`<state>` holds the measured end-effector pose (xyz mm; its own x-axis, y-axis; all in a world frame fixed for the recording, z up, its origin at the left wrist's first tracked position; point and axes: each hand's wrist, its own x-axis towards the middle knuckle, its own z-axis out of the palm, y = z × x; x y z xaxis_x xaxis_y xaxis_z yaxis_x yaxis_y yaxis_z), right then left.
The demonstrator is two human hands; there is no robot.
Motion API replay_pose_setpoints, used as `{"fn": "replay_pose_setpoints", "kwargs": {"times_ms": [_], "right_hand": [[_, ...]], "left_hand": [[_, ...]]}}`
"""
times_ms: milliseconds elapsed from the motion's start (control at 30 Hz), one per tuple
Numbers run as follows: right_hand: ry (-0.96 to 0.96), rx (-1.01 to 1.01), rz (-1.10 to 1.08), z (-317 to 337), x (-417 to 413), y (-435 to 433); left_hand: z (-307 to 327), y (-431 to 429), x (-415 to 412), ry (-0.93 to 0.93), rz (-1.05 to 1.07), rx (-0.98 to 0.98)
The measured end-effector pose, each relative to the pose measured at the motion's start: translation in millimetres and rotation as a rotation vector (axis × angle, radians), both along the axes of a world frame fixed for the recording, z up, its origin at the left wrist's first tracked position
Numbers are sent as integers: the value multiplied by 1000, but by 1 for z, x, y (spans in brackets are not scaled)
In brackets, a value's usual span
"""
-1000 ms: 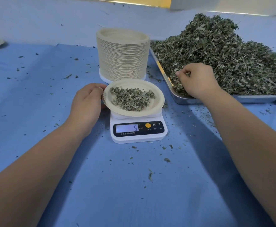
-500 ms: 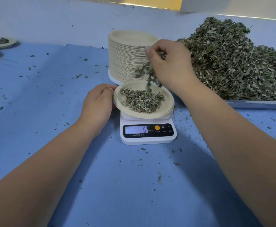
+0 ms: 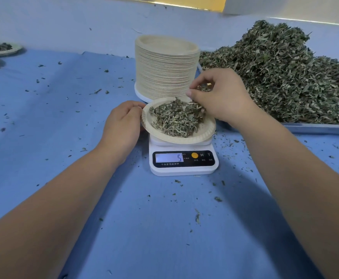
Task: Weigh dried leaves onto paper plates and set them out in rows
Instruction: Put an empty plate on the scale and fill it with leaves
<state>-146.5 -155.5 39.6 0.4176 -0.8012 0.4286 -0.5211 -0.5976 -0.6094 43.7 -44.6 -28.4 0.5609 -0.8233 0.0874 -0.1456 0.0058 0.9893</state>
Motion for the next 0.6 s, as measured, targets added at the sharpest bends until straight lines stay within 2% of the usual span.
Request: {"fn": "replay_pose_setpoints", "kwargs": {"times_ms": [200, 333, 600], "right_hand": [[41, -40, 40, -7, 1, 11], [-13, 1, 102, -8, 5, 21], [-399, 322, 205, -5, 2, 30]], "left_hand": [[0, 2, 0, -2, -4, -6], [1, 3, 0, -2, -8, -6], [3, 5, -1, -22, -22, -4]]}}
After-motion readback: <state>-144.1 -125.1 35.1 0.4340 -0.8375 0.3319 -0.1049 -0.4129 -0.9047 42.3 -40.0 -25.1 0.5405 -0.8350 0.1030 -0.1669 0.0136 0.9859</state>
